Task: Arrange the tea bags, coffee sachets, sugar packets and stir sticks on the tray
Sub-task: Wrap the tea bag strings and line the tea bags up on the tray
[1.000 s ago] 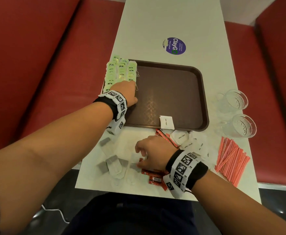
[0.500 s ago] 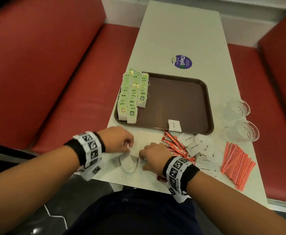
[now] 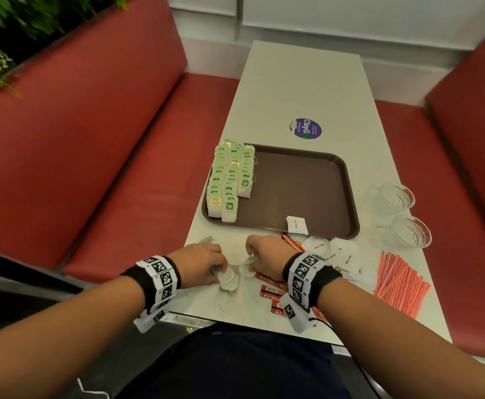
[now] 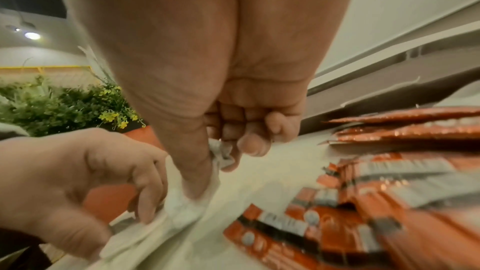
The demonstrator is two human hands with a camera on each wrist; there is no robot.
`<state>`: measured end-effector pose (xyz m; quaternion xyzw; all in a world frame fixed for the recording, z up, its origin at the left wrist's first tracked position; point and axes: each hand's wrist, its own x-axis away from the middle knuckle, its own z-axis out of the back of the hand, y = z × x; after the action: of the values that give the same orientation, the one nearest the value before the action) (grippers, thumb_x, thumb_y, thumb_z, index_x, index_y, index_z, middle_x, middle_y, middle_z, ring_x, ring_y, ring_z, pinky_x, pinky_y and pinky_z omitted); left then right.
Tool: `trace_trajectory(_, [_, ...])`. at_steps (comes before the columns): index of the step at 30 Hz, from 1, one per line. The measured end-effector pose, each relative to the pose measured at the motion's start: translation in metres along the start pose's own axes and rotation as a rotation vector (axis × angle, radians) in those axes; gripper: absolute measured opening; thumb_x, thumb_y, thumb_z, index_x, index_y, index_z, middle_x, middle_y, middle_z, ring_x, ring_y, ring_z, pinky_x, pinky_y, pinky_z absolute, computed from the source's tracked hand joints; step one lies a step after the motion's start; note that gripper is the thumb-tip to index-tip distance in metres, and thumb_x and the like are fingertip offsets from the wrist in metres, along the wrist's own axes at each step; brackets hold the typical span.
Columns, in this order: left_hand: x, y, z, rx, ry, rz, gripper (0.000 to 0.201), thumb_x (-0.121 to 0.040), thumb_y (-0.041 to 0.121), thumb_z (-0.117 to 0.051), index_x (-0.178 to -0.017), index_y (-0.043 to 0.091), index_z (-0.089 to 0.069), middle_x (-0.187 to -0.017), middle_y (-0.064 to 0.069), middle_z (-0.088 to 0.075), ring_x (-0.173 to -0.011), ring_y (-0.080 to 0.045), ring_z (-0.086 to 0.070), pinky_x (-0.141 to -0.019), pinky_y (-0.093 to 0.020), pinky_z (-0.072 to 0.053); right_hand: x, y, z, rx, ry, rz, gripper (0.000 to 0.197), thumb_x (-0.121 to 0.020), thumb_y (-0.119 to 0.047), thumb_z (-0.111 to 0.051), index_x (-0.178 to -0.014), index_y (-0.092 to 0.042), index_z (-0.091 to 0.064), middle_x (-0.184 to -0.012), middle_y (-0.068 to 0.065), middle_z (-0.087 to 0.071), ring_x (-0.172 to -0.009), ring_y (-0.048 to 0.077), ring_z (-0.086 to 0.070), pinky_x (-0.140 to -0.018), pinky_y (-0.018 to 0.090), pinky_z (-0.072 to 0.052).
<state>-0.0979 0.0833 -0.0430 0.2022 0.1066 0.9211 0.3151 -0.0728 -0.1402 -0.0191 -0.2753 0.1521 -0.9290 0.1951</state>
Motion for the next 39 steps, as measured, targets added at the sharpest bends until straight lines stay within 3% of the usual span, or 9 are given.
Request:
trace_trajectory(4, [-0.009,-0.004,0.010,0.075,-0.002,0.053,0.016,-0.091,0.028,-0.065,-0.105,0.023,-0.070,-0.108,0.005,-0.061,-0.101,-0.014,-0.055,-0.087,-0.026,-0.044,0.003,0.003,0.011,-0.076,-0.004,-0.033,0.034,-0.099,-0.021,-0.056,-0.132,-0.027,-0.055,-0.120,0.003,-0.064,-0.097,0.020,-0.057,-0.083,0.026,-0.041])
trace_trajectory(9, [-0.018,-0.013,0.032,0.255,0.114,0.154,0.007,-0.090,0.029,-0.068,-0.091,0.036,-0.067,-0.093,0.016,-0.066,-0.085,-0.005,-0.060,-0.080,-0.028,-0.051,0.004,0.008,0.017,-0.130,0.024,-0.067,0.031,-0.102,-0.018,-0.035,-0.120,-0.017,-0.061,-0.119,0.005,-0.064,-0.111,0.025,-0.059,-0.086,0.030,-0.044])
trace_trajectory(12, [-0.021,-0.018,0.045,0.345,0.191,0.197,0.007,-0.090,0.029,-0.069,-0.087,0.035,-0.066,-0.085,0.016,-0.069,-0.078,0.000,-0.060,-0.074,-0.024,-0.050,0.002,0.012,0.019,-0.281,0.036,-0.090,0.024,-0.099,-0.029,-0.044,-0.108,-0.015,-0.061,-0.108,0.006,-0.064,-0.103,0.027,-0.059,-0.086,0.034,-0.047])
trace_trajectory(16, [-0.028,-0.019,0.060,0.478,0.287,0.193,0.014,-0.089,0.018,-0.071,-0.087,0.032,-0.069,-0.081,0.014,-0.072,-0.077,0.001,-0.063,-0.069,-0.012,-0.045,0.000,0.016,0.027,-0.183,0.061,-0.011,0.049,-0.090,-0.037,-0.065,-0.131,-0.015,-0.050,-0.122,0.004,-0.059,-0.109,0.022,-0.058,-0.084,0.027,-0.042])
trace_trajectory(19, [-0.035,-0.018,0.068,0.553,0.323,0.193,0.016,-0.089,0.015,-0.071,-0.086,0.031,-0.068,-0.079,0.012,-0.072,-0.075,0.000,-0.065,-0.070,-0.011,-0.047,-0.009,0.020,0.035,-0.220,0.164,0.040,0.016,-0.097,-0.034,-0.059,-0.108,-0.021,-0.060,-0.101,-0.002,-0.065,-0.094,0.018,-0.060,-0.076,0.027,-0.042])
trace_trajectory(22, [-0.041,-0.015,0.076,0.604,0.322,0.176,0.013,-0.090,0.013,-0.070,-0.089,0.026,-0.068,-0.078,0.010,-0.074,-0.075,-0.004,-0.068,-0.071,-0.013,-0.050,-0.016,0.020,0.045,-0.342,0.145,0.042,0.035,-0.102,-0.043,-0.049,-0.077,-0.020,-0.058,-0.071,-0.003,-0.057,-0.065,0.013,-0.052,-0.062,0.030,-0.039])
trace_trajectory(30, [-0.056,-0.019,0.085,0.622,0.372,0.178,0.011,-0.091,0.018,-0.070,-0.089,0.029,-0.067,-0.077,0.013,-0.072,-0.070,-0.001,-0.061,-0.070,-0.018,-0.046,-0.034,0.018,0.056,-0.507,0.303,0.087,0.038,-0.107,-0.033,-0.039,-0.136,-0.022,-0.060,-0.114,0.002,-0.072,-0.104,0.017,-0.065,-0.093,0.032,-0.050])
trace_trajectory(35, [-0.064,-0.021,0.086,0.699,0.429,0.183,0.012,-0.091,0.015,-0.070,-0.088,0.027,-0.067,-0.072,0.013,-0.070,-0.063,0.000,-0.055,-0.065,-0.017,-0.043,-0.040,0.016,0.058,-0.648,0.330,0.100,0.014,-0.102,-0.027,-0.051,-0.104,-0.022,-0.064,-0.073,-0.011,-0.061,-0.065,0.002,-0.055,-0.065,0.023,-0.044])
trace_trajectory(39, [-0.070,-0.021,0.087,0.755,0.429,0.174,0.017,-0.090,0.014,-0.069,-0.090,0.030,-0.067,-0.075,0.013,-0.070,-0.065,-0.001,-0.055,-0.067,-0.022,-0.043,-0.045,0.015,0.061,-0.539,0.347,0.131,0.012,-0.092,-0.031,-0.069,-0.087,-0.028,-0.059,-0.070,-0.013,-0.058,-0.060,-0.002,-0.052,-0.056,0.014,-0.036])
